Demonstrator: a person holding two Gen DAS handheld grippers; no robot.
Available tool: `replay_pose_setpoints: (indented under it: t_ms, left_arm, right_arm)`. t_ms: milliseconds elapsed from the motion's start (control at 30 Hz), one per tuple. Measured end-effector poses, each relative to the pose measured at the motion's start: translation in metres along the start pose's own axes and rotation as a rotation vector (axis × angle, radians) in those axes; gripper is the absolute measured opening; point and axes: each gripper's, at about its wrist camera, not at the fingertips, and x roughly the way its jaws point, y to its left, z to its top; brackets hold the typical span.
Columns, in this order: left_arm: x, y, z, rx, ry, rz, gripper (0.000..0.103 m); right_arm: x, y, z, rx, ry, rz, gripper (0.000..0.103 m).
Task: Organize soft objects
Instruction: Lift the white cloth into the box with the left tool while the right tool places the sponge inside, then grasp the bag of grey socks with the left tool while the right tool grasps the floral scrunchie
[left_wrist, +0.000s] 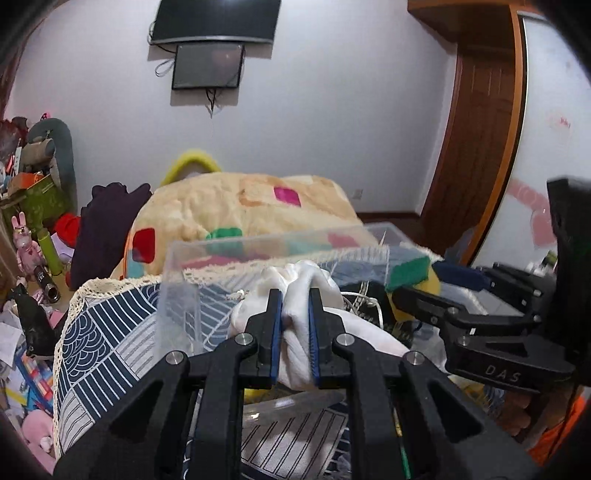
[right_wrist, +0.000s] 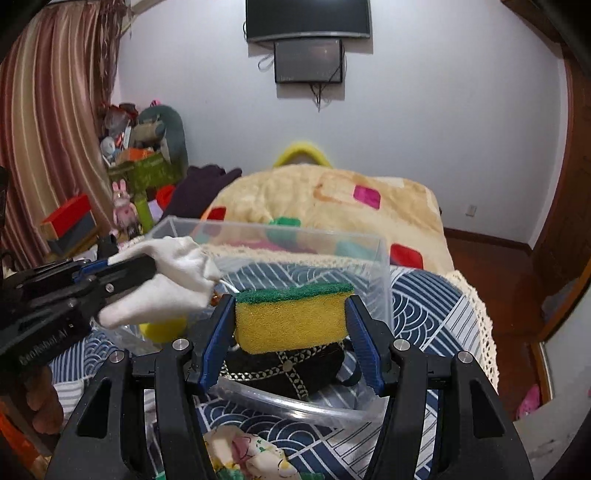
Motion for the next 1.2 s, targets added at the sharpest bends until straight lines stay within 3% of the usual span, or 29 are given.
replay_pose_setpoints:
  t_ms: [400, 567, 733, 900, 1033, 1200]
  left_arm:
    - [0.021, -0.003, -0.014, 0.045, 0.082, 0.016, 0.014]
    - [0.018, -0.004, -0.015, 0.069, 0.094, 0.027, 0.030]
    - [0.007, -0.003, -0.017, 0.069, 0.093, 0.012, 0.060]
    - [-0.016, -0.002, -0.015, 0.076, 0.045, 0.015, 0.066]
    - [-0.039, -0.002, -0.014, 0.083, 0.015, 0.022, 0.099]
    - [-0.075, -0.004, -0.018, 0.078, -0.071, 0.042, 0.101]
  right_arm:
    - [0.013, 0.004, -0.005, -0.047, 0.065, -0.006, 0.059]
    - [0.009, 0.003, -0.004, -0.038, 0.067, 0.008, 0.067]
    - [-0.005, 0.004, -0.005, -0.041, 0.040, 0.014, 0.068]
    - [-0.030, 0.009, -0.004, -0.058, -0.032, 0.008, 0.080]
    - [-0.048, 0.011, -0.004, -0.064, -0.082, 0.007, 0.081]
    - [-0.065, 0.006, -0.008, -0.036, -0.119, 0.010, 0.081]
